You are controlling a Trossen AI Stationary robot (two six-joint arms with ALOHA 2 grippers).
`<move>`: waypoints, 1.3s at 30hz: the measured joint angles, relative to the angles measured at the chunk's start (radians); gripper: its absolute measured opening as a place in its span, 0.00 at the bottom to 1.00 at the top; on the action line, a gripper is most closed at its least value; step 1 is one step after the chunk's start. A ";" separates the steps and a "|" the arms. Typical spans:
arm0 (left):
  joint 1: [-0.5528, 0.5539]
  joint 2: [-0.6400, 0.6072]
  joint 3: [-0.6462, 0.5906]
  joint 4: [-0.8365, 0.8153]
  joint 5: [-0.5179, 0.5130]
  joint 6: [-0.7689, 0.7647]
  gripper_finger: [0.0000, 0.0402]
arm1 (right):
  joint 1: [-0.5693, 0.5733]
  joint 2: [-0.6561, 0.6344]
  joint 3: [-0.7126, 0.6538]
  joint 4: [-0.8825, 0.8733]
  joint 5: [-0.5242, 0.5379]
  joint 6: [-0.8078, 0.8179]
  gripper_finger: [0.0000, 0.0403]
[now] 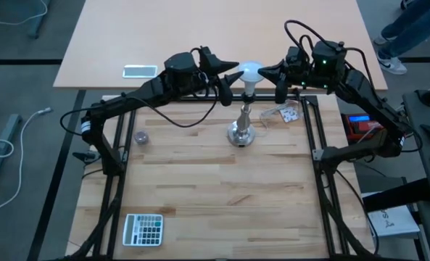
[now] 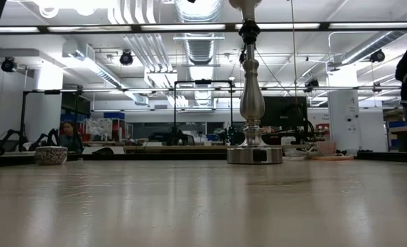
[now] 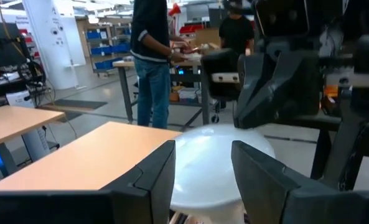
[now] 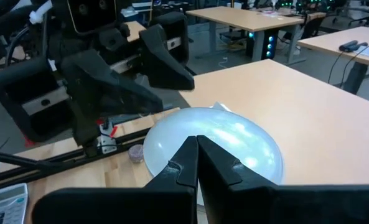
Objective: Screw lightbulb
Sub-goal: Insert the light bulb into the lamp
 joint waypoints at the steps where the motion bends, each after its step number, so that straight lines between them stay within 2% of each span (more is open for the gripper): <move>1: 0.000 0.000 0.004 0.002 0.000 0.000 0.37 | 0.000 0.000 0.000 -0.001 -0.007 0.000 0.00; 12: 0.000 0.005 0.007 0.007 0.001 0.000 0.39 | 0.000 0.000 0.000 0.000 -0.024 -0.005 0.00; 25: -0.007 0.039 0.007 0.012 0.035 -0.054 0.35 | 0.000 -0.007 -0.002 -0.023 -0.051 0.005 0.00; 39: -0.018 0.033 0.008 -0.032 0.038 -0.076 0.39 | 0.000 -0.015 -0.004 0.006 -0.044 -0.006 0.00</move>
